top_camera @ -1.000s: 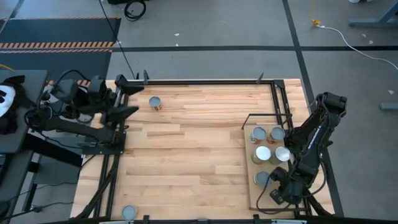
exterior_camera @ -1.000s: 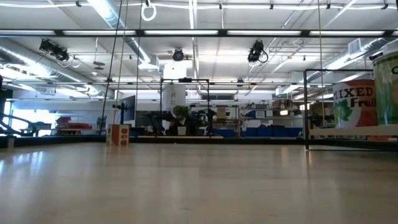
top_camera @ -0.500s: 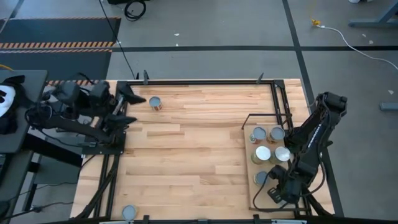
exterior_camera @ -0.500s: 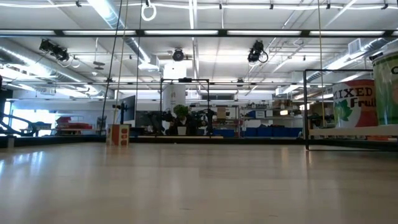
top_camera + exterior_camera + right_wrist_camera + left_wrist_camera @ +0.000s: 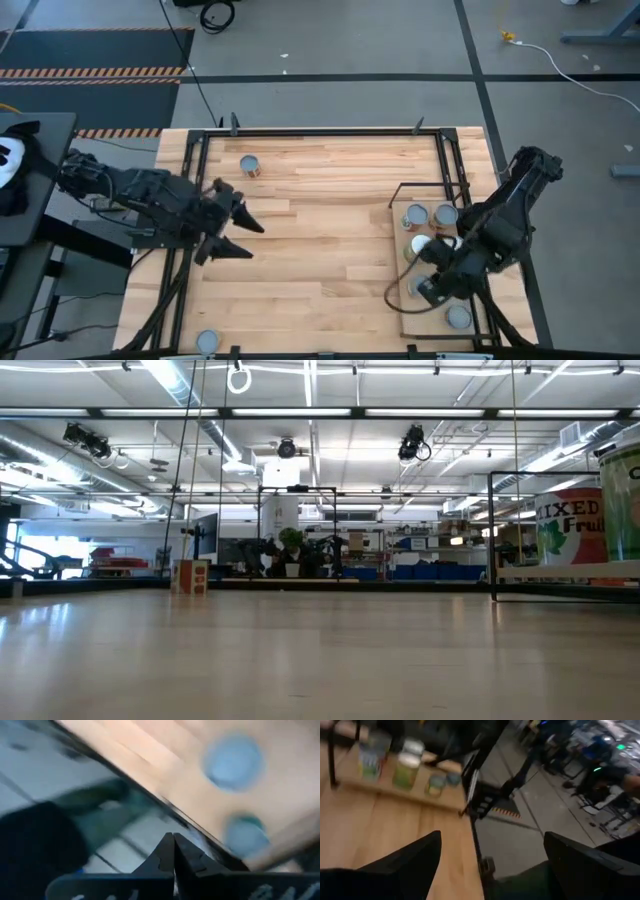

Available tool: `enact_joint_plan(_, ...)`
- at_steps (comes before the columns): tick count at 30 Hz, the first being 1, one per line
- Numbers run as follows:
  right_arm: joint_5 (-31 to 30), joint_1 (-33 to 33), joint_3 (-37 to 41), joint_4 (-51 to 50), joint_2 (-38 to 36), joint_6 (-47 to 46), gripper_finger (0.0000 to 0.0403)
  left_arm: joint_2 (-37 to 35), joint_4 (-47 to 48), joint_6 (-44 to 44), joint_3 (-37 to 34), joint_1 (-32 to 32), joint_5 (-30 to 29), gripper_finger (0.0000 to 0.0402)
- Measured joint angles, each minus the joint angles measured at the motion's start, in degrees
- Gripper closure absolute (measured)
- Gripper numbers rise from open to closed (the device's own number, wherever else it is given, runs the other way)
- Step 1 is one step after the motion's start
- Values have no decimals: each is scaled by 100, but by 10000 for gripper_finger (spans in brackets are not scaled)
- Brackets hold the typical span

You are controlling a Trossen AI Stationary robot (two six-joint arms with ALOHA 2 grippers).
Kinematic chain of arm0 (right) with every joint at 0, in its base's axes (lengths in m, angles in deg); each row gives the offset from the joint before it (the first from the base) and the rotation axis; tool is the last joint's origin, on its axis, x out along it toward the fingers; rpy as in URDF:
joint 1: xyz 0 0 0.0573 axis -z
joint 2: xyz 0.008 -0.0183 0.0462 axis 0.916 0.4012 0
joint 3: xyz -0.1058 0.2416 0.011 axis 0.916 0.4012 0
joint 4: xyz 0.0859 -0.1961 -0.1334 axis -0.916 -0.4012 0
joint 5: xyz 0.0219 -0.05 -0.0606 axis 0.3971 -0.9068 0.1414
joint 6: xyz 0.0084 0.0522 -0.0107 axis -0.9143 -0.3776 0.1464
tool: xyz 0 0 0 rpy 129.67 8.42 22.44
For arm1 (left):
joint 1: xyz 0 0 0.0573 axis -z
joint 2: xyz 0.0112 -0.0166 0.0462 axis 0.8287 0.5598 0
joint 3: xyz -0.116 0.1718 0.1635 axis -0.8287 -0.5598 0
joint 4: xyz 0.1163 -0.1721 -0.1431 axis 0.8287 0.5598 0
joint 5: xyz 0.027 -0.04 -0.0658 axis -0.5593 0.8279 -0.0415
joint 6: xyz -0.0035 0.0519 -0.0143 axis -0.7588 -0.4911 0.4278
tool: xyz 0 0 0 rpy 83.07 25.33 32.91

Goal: Pick and place cans onto a shelf
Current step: Put the canned tomato on the shelf

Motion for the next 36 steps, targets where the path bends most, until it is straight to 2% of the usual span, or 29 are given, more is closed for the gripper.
enact_joint_plan(2,-572,158,-428,38,89,488,402,21,410,331,0,60,-495,45)
enact_joint_plan(6,-1488,439,-1016,494,197,1758,401,28,1492,917,-2,47,-2182,45)
enact_joint_plan(9,-1889,657,-1163,1218,200,2615,398,25,1856,1011,-9,47,-2541,45)
enact_joint_plan(12,-1967,883,-1177,1915,204,3486,397,25,2050,1063,-111,53,-2682,45)
enact_joint_plan(16,-1762,1242,-1179,2383,204,4609,397,31,2196,1239,-462,-155,-2790,58)
enact_joint_plan(18,-1306,1510,-1179,2500,206,4879,399,125,2328,1365,-612,-493,-2734,73)
enact_joint_plan(20,-686,1816,-1179,2592,206,5085,400,350,2506,1266,-609,-1036,-2390,89)
enact_joint_plan(23,-386,2111,-1245,2561,275,5868,400,882,2491,769,-456,-1959,-1740,105)
enact_joint_plan(26,-547,2202,-1452,2765,464,6969,401,1527,2557,457,-422,-2812,-1568,110)
enact_joint_plan(30,-943,2054,-1525,3599,855,8177,401,2607,2923,463,-428,-3789,-1558,111)
enact_joint_plan(33,-1510,1827,-1520,4411,1171,8410,402,3147,2918,336,-402,-4273,-1344,111)
enact_joint_plan(36,-1617,1655,-1522,4777,1374,8457,402,3357,2906,15,-174,-4777,-1421,112)
